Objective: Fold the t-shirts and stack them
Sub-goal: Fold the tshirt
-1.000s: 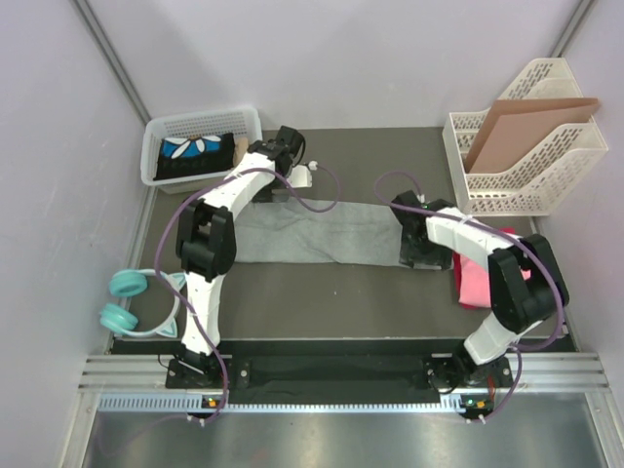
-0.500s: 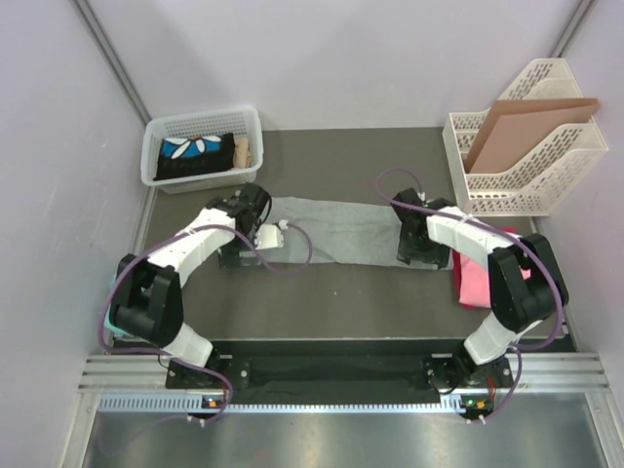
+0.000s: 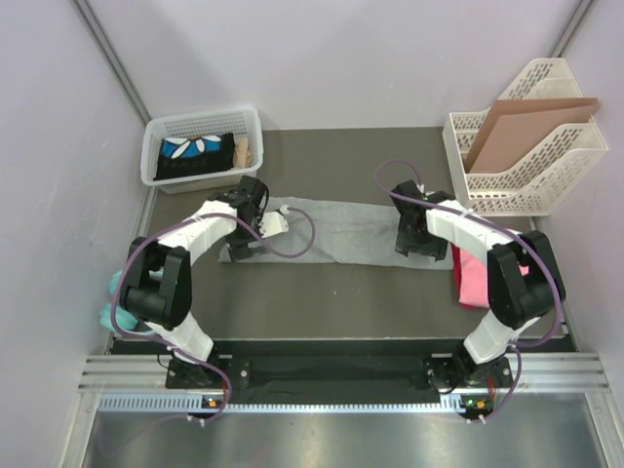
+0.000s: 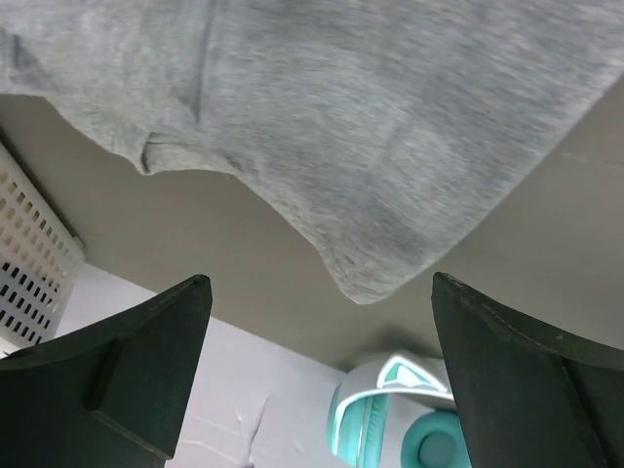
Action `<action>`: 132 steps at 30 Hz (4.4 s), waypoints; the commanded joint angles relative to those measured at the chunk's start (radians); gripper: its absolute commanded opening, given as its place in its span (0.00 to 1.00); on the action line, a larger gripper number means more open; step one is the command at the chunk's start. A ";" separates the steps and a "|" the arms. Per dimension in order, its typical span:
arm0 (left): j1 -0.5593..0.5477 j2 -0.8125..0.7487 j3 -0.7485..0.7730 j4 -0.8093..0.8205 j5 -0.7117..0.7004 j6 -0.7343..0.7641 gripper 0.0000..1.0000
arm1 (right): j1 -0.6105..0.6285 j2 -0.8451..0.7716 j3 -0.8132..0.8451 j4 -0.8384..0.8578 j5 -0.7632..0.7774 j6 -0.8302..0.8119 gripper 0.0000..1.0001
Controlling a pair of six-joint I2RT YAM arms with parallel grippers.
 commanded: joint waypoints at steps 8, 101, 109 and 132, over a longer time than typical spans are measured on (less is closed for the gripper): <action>0.039 -0.053 -0.120 -0.009 0.066 0.027 0.87 | -0.024 -0.006 0.086 -0.034 0.039 -0.013 0.73; 0.197 0.021 -0.048 0.025 0.072 0.057 0.50 | -0.096 0.262 0.267 0.087 -0.062 -0.171 0.06; 0.197 -0.006 -0.097 0.051 0.060 0.070 0.50 | -0.087 0.129 0.200 0.046 -0.056 -0.170 0.00; 0.199 -0.095 -0.115 0.025 0.052 0.107 0.50 | -0.056 0.000 0.055 0.014 0.037 -0.122 0.01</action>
